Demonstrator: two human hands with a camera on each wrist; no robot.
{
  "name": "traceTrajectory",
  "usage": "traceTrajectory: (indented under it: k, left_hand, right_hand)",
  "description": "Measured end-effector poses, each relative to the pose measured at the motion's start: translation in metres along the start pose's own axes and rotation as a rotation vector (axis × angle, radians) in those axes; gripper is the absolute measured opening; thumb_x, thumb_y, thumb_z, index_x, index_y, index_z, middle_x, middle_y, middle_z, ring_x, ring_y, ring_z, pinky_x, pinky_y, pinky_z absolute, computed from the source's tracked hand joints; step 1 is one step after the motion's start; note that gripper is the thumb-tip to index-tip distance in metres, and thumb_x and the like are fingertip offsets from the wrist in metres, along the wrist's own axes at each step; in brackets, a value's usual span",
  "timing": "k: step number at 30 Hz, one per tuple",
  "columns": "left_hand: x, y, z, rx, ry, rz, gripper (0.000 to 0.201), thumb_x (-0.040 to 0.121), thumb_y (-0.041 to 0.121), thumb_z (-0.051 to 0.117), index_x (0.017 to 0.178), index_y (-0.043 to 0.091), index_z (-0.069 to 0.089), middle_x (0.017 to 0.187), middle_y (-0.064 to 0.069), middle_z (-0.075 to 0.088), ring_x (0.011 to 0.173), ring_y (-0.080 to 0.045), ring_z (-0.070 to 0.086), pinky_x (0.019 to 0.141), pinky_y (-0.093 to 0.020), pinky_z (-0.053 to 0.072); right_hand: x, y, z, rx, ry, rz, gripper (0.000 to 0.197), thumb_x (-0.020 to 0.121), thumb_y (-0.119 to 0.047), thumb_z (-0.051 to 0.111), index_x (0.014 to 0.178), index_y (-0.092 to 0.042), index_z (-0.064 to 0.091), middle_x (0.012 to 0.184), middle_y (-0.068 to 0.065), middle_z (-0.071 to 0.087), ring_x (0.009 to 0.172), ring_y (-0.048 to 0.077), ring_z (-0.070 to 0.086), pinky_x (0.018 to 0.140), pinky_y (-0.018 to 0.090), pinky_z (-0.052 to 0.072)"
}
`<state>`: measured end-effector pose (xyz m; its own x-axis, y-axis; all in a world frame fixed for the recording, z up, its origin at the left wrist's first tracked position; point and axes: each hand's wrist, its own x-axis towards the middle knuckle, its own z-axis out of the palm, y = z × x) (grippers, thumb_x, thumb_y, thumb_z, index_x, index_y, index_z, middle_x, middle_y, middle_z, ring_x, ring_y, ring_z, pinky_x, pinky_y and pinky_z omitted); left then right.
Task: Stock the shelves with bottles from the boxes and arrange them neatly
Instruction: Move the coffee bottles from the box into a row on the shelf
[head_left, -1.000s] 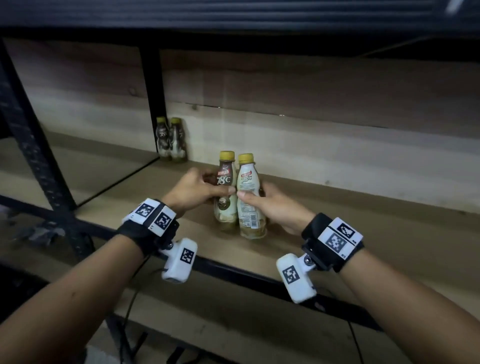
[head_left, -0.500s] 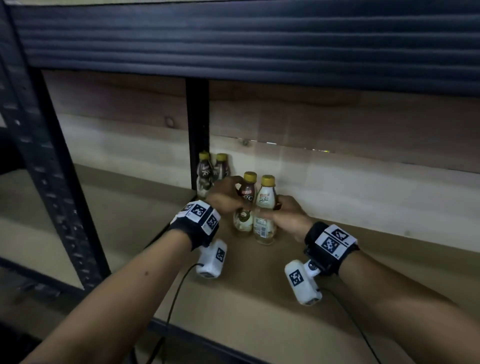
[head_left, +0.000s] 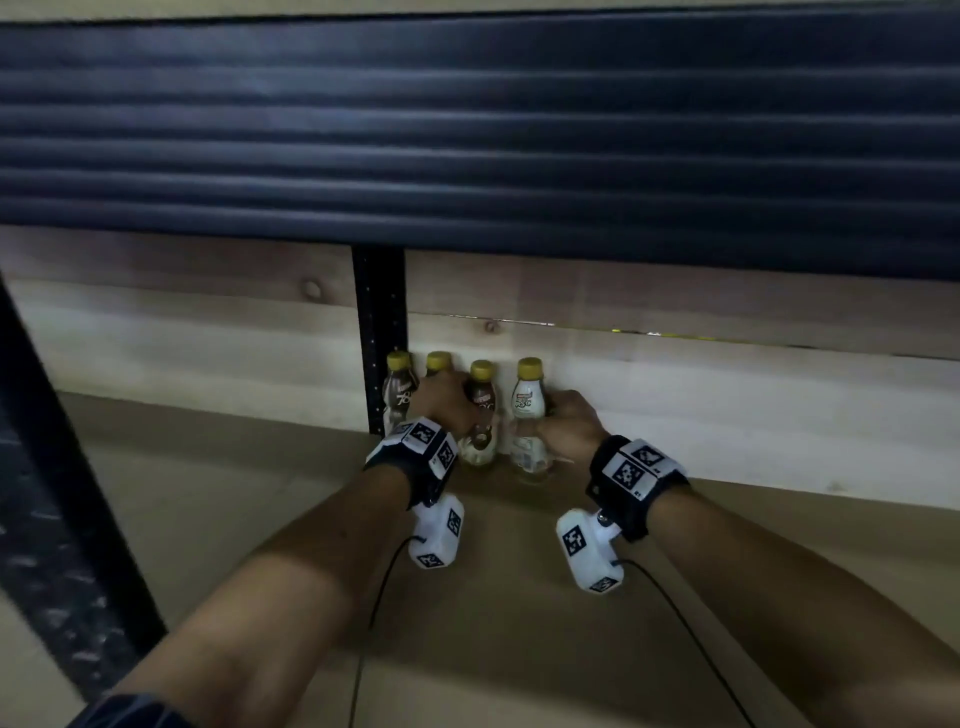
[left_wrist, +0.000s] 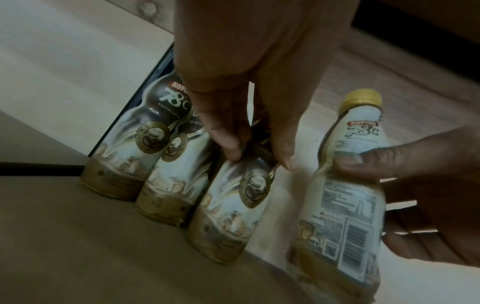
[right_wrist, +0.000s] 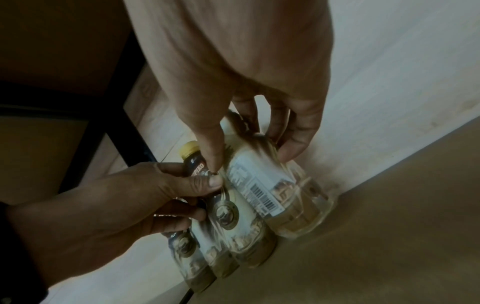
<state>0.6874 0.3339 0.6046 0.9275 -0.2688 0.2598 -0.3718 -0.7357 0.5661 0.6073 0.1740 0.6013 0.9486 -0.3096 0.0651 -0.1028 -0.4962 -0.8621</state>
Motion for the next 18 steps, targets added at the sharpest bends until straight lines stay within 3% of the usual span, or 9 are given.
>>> traceTrajectory:
  k: [5, 7, 9, 12, 18]
  left_hand:
    - [0.016, -0.013, 0.008, -0.020, 0.018, -0.022, 0.036, 0.066, 0.038, 0.074, 0.100, 0.028, 0.064, 0.095, -0.002, 0.069, 0.089, -0.027, 0.066, 0.073, -0.029, 0.045]
    - [0.018, -0.013, 0.010, -0.026, 0.030, -0.019, 0.039, 0.066, 0.039, 0.076, 0.101, 0.027, 0.065, 0.098, -0.004, 0.070, 0.089, -0.027, 0.066, 0.072, -0.029, 0.045]
    - [0.018, -0.013, 0.014, -0.040, 0.041, -0.011, 0.038, 0.066, 0.039, 0.078, 0.099, 0.025, 0.066, 0.098, -0.004, 0.071, 0.088, -0.027, 0.066, 0.072, -0.029, 0.045]
    - [0.015, -0.014, 0.018, -0.037, 0.056, 0.007, 0.040, 0.068, 0.038, 0.077, 0.103, 0.024, 0.066, 0.102, -0.004, 0.070, 0.092, -0.027, 0.065, 0.076, -0.031, 0.049]
    - [0.009, -0.010, 0.013, -0.063, 0.008, -0.016, 0.039, 0.075, 0.038, 0.066, 0.111, 0.023, 0.062, 0.110, -0.006, 0.067, 0.100, -0.030, 0.063, 0.088, -0.040, 0.052]
  right_hand:
    - [0.015, 0.000, 0.008, -0.033, 0.003, 0.000, 0.041, 0.076, -0.020, 0.081, 0.114, -0.016, 0.067, 0.104, 0.002, 0.073, 0.086, 0.016, 0.067, 0.058, 0.016, 0.047]
    - [0.021, -0.001, 0.014, -0.049, 0.025, 0.015, 0.043, 0.075, -0.020, 0.081, 0.115, -0.016, 0.067, 0.105, 0.002, 0.073, 0.085, 0.015, 0.066, 0.055, 0.014, 0.044]
    - [0.026, -0.001, 0.019, -0.070, 0.032, 0.025, 0.044, 0.074, -0.021, 0.081, 0.116, -0.016, 0.069, 0.107, 0.003, 0.073, 0.089, 0.017, 0.066, 0.057, 0.014, 0.044]
    - [0.030, 0.001, 0.025, -0.118, 0.056, 0.030, 0.040, 0.074, -0.022, 0.081, 0.112, -0.014, 0.071, 0.106, 0.006, 0.073, 0.096, 0.021, 0.069, 0.072, 0.023, 0.051]
    - [0.028, 0.008, 0.032, -0.127, 0.112, -0.007, 0.037, 0.077, -0.025, 0.078, 0.111, -0.014, 0.069, 0.105, 0.006, 0.073, 0.096, 0.023, 0.070, 0.085, 0.036, 0.058]
